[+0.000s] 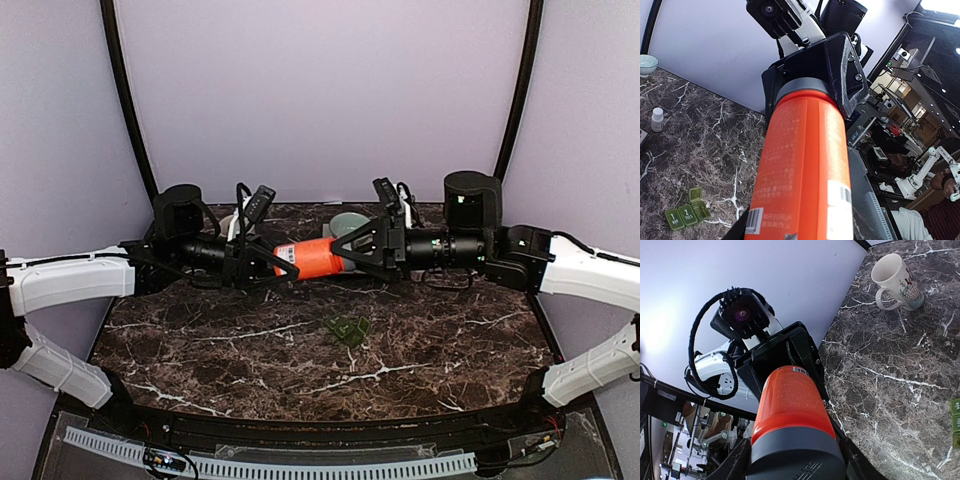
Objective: Sort the pills into containers
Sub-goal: Unscrew the lid of the pill bottle.
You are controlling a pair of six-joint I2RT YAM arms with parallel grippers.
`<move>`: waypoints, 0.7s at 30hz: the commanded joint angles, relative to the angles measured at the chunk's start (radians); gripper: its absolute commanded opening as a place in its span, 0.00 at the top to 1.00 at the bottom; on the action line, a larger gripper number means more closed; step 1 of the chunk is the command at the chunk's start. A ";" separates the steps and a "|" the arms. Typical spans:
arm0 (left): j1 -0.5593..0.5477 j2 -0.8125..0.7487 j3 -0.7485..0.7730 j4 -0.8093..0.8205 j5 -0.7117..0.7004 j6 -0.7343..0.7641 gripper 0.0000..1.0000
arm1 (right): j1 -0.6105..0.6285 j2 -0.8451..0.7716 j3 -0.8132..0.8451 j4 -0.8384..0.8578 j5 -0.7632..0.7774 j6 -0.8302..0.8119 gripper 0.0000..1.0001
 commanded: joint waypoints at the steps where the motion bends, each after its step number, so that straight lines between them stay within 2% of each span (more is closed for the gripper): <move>1: -0.004 -0.011 0.024 0.027 0.002 0.021 1.00 | 0.009 0.008 0.038 -0.001 -0.002 -0.024 0.53; 5: -0.004 -0.012 0.021 0.038 -0.003 0.012 1.00 | 0.010 0.004 0.037 -0.022 0.013 -0.052 0.60; 9: -0.005 -0.016 0.010 0.050 -0.003 0.001 1.00 | 0.010 0.000 0.035 -0.030 0.021 -0.095 0.62; 21: -0.005 -0.031 -0.013 0.078 0.008 -0.036 1.00 | 0.010 -0.031 0.031 -0.004 -0.028 -0.329 0.58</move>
